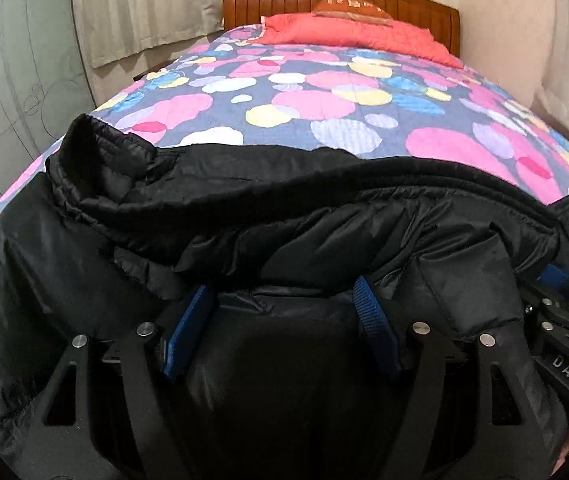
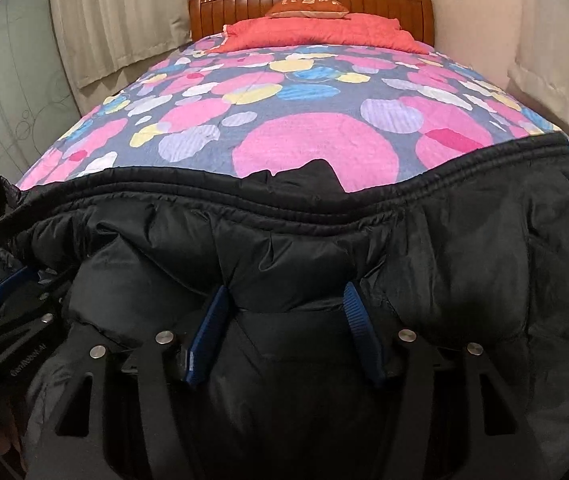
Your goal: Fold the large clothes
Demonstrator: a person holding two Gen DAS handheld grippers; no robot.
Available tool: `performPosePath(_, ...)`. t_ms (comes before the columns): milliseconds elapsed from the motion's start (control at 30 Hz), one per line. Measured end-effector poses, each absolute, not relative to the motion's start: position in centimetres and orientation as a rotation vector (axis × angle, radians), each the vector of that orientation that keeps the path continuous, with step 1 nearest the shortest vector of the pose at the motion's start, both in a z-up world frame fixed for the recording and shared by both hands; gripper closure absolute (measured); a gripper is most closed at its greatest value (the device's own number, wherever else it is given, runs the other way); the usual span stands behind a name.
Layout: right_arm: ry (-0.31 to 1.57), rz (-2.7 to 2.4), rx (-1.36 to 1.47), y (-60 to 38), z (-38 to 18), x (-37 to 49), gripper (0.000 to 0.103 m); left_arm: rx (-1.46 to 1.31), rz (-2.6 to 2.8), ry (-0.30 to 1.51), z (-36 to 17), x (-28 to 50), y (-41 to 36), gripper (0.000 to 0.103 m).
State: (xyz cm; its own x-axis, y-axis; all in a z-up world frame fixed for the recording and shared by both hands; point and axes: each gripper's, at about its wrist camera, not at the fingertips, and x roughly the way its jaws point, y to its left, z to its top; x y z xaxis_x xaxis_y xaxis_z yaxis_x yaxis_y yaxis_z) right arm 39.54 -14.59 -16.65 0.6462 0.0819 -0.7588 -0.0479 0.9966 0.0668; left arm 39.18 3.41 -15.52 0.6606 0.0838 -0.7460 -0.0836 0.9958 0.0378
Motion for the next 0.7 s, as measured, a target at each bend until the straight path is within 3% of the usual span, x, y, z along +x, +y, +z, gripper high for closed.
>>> performPosePath(133, 0.877, 0.119, 0.106, -15.8, -14.3, 38.6, 0.042, -0.027, 0.031, 0.894, -13.5, 38.0, 4.6, 0.032)
performPosePath(333, 0.779, -0.009, 0.041, -22.1, -9.6, 38.0, 0.042, -0.022, 0.14, 0.782, -9.8, 36.5, 10.6, 0.03)
performPosePath(533, 0.885, -0.092, 0.066, -27.2, -13.4, 39.9, 0.042, -0.129, 0.249, 0.861, -12.1, 38.8, 15.7, 0.028)
performPosePath(700, 0.911, -0.087, 0.104, -27.6, -16.5, 40.1, 0.035, -0.111, 0.279, 0.921, -15.3, 39.6, 15.5, 0.021)
